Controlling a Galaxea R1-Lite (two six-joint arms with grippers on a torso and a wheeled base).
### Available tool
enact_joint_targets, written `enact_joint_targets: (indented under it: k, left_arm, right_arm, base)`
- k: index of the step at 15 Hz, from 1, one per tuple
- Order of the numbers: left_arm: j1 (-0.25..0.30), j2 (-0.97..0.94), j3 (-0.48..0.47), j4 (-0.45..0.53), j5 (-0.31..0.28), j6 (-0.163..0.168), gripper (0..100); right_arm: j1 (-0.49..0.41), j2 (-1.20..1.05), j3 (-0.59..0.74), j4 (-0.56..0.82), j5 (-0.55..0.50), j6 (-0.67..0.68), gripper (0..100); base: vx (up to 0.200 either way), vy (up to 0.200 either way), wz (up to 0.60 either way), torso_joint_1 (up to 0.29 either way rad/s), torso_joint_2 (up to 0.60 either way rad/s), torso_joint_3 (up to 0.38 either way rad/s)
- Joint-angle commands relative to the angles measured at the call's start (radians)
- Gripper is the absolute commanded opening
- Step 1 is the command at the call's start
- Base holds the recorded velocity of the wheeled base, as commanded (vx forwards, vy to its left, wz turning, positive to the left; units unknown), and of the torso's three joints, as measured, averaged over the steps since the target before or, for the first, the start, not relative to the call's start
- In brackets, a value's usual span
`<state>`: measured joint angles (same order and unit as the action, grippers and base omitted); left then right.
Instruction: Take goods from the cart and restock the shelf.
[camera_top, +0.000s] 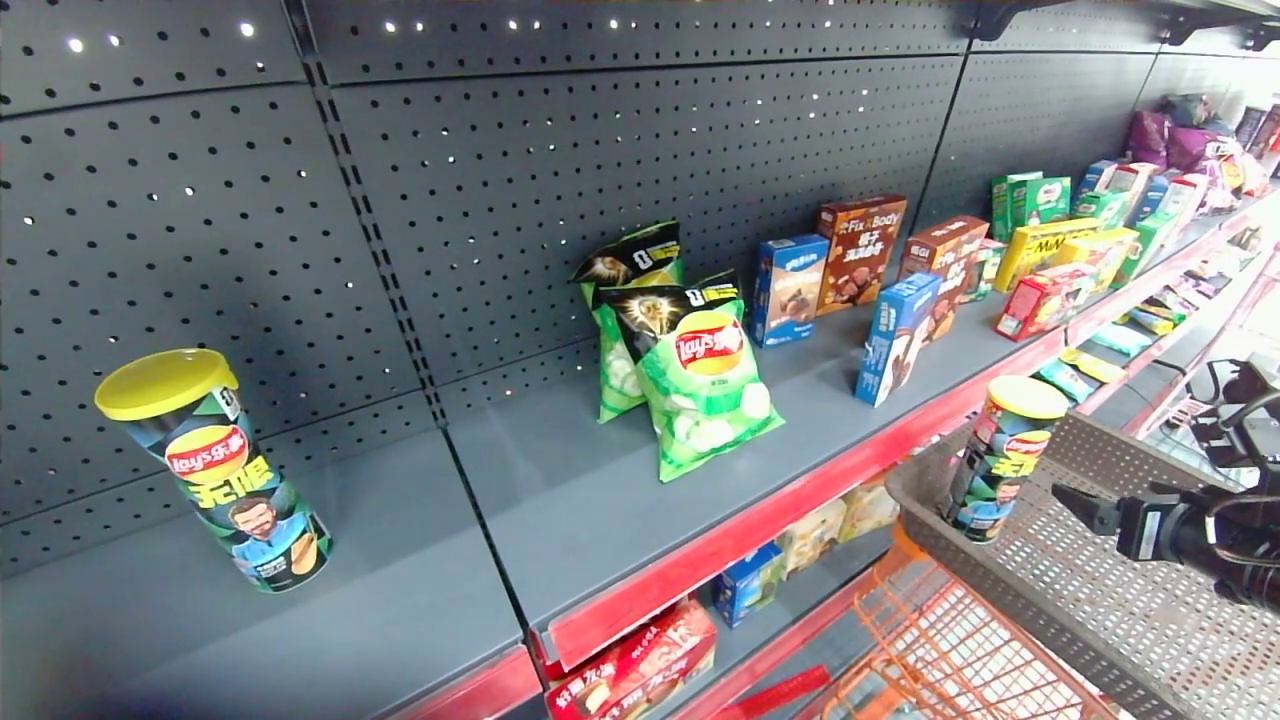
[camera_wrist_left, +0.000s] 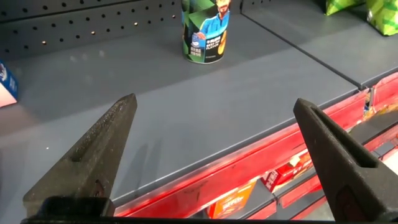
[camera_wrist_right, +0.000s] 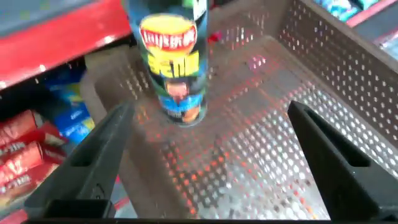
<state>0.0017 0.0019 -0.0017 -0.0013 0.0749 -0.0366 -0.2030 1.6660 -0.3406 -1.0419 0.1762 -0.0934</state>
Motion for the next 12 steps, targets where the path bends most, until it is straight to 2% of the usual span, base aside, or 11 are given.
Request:
enact_joint_targets:
  k: [1, 3, 8, 12]
  left_arm:
    - [0.000, 0.001, 0.000, 0.000, 0.000, 0.000, 100]
    - [0.000, 0.001, 0.000, 0.000, 0.000, 0.000, 100]
    - [0.000, 0.001, 0.000, 0.000, 0.000, 0.000, 100]
    - [0.000, 0.001, 0.000, 0.000, 0.000, 0.000, 100]
  right_arm:
    - [0.022, -0.100, 0.035, 0.045, -0.046, -0.071, 100]
    - [0.016, -0.176, 0.118, 0.049, -0.078, -0.124, 100]
    - [0.022, -0.187, 0.123, 0.052, -0.083, -0.121, 100]
    - [0.060, -0.161, 0.109, 0.036, -0.075, -0.019, 100]
  base:
    - [0.000, 0.000, 0.00, 0.000, 0.00, 0.000]
    - [0.000, 0.000, 0.00, 0.000, 0.00, 0.000]
    - [0.000, 0.000, -0.60, 0.000, 0.00, 0.004]
    - [0.000, 0.000, 0.00, 0.000, 0.00, 0.000]
